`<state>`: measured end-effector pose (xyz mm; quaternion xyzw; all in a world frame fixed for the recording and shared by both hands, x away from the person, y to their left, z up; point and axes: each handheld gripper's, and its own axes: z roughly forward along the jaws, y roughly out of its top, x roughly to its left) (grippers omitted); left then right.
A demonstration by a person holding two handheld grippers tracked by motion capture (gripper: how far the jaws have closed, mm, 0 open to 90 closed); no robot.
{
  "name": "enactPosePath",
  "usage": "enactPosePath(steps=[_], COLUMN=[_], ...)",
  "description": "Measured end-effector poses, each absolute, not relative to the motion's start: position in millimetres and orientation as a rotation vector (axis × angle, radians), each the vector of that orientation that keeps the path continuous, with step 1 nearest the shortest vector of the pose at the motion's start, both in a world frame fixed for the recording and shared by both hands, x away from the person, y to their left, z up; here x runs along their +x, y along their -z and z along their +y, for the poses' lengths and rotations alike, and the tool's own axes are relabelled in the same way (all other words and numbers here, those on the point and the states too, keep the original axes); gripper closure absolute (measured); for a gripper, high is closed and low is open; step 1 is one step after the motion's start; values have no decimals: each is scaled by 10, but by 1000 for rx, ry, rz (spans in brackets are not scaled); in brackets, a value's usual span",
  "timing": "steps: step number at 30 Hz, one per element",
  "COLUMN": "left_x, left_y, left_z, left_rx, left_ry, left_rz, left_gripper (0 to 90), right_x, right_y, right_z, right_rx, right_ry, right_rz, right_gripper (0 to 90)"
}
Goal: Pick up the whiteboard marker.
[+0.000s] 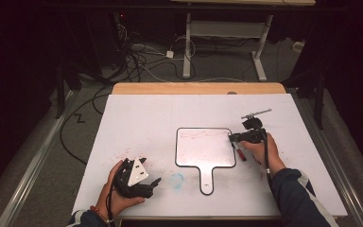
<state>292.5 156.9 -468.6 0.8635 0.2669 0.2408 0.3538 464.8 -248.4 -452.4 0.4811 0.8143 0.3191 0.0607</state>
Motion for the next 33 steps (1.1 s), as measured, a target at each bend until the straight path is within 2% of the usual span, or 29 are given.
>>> enactPosePath(steps=[8,18,25,32,33], left_x=[2956,3093,3280,3400,3434], left_y=[4692,4595,4481,4352,4322], left_z=[1524,1355,1107,663,544], left_rx=[2241,2175,2064,1978,1949], left_ry=[-596,-531,-360,-247,-197], left_rz=[686,705,731,707,697], left_gripper=[171,201,219,258,258], right_x=[4588,4341,4100,3862,3822], right_y=[4513,4250,4106,4013,3998], right_z=[-2511,-2490,-2440,-2260,-2227], right_rx=[1421,1280,1202,1096,1081], right_ry=[-972,-1159,-1304,-1429,-1442], right_rz=[2455,2359,2272,2216,2207], right_gripper=[812,813,813,812,813])
